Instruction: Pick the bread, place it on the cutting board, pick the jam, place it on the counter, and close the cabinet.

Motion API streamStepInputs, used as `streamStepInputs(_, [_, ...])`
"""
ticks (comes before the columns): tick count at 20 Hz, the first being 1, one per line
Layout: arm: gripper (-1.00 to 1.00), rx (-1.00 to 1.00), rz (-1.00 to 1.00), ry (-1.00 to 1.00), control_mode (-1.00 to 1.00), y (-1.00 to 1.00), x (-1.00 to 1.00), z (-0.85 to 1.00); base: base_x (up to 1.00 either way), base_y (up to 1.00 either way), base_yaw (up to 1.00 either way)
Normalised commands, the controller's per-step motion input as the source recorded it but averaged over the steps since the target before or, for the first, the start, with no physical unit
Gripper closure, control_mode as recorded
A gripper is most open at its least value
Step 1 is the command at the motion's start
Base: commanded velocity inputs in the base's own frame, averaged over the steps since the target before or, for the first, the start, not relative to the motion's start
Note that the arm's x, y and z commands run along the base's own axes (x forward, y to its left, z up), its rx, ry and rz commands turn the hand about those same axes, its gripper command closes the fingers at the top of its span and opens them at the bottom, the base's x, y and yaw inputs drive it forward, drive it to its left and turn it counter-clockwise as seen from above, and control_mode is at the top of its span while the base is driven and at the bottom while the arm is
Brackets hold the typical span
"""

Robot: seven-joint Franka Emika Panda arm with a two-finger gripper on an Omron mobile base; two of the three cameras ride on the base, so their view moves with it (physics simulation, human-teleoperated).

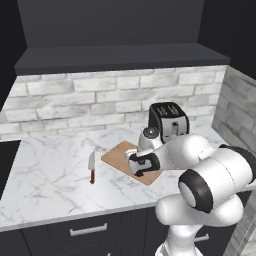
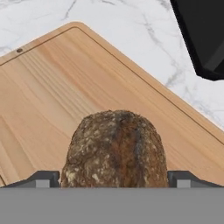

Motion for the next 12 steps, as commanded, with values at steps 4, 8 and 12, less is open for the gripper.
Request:
streamStepInputs(4, [1.00, 0.00, 0.01, 0.00, -1.00, 0.00, 0.19, -0.18, 0.00, 0.00, 0.00])
streamStepInputs(8, [1.00, 0.00, 0.01, 0.00, -1.00, 0.00, 0.09, -0.14, 0.00, 0.00, 0.00])
streamStepInputs(12, [1.00, 0.00, 0.02, 0.00, -1.00, 0.00, 0.00, 0.00, 0.00, 0.00, 0.00])
